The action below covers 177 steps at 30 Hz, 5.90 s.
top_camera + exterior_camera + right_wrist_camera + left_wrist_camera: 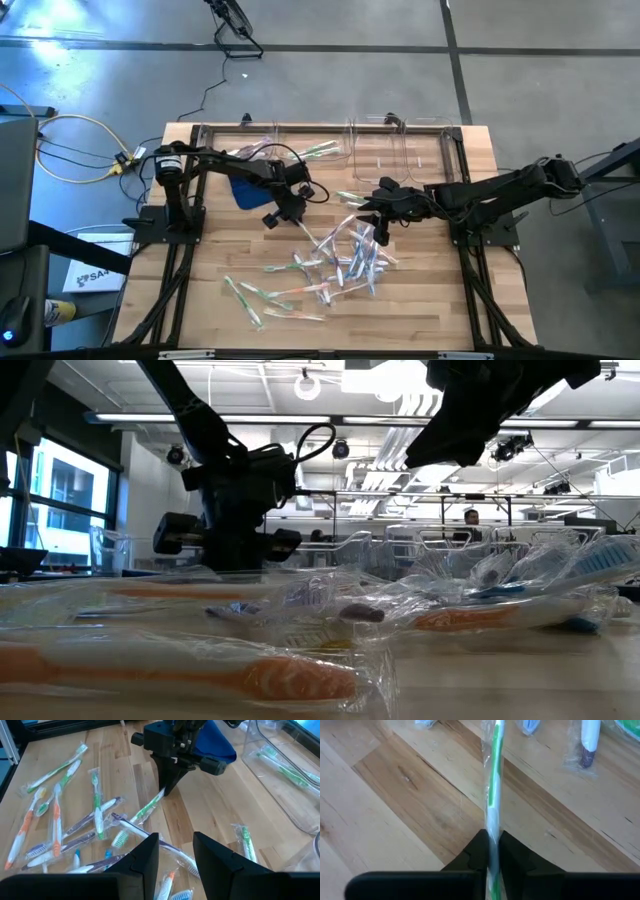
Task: Pick & Place Toothbrushes
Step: Put the green toothbrush into the middle left transparent bin, then put the blue toothbrush into the right transparent bin
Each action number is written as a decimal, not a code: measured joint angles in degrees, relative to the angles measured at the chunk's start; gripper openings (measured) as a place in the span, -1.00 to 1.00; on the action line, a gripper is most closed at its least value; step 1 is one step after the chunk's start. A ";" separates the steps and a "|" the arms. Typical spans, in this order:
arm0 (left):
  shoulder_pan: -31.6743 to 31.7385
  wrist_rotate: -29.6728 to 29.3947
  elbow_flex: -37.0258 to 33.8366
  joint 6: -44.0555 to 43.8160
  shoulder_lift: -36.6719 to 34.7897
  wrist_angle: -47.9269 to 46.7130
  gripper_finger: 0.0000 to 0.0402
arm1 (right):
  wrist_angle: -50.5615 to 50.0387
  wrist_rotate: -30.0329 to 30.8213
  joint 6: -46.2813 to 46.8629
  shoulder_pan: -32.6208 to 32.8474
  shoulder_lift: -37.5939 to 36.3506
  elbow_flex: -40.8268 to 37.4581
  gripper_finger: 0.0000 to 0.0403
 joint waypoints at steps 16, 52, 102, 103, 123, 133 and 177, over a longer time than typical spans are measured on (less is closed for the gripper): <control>-0.02 -0.52 -0.13 -1.36 0.09 2.64 -0.88 | 0.00 1.27 -0.19 0.00 0.00 0.01 -0.43; 0.09 -28.23 -0.17 -4.81 -16.41 -11.26 -0.89 | 0.02 1.25 -0.42 0.00 0.00 0.02 -0.43; 17.03 -36.83 2.91 -30.21 -22.05 9.84 -0.89 | 0.44 4.24 -1.55 0.00 0.00 0.02 -0.43; 17.07 -36.89 3.80 -30.77 -20.96 9.64 -0.89 | 0.44 4.21 -1.53 0.00 0.00 0.02 -0.43; 18.05 -39.10 14.32 -38.09 -7.43 1.03 -0.89 | 0.17 4.09 -1.46 0.04 0.00 0.02 -0.43; 18.05 -38.93 14.32 -41.42 -5.49 0.57 -0.89 | -0.07 4.07 -1.51 0.04 0.00 0.02 -0.43; 11.53 -40.46 12.85 -28.06 -6.51 13.64 -0.34 | -0.04 4.07 -1.42 0.04 0.00 0.02 -0.43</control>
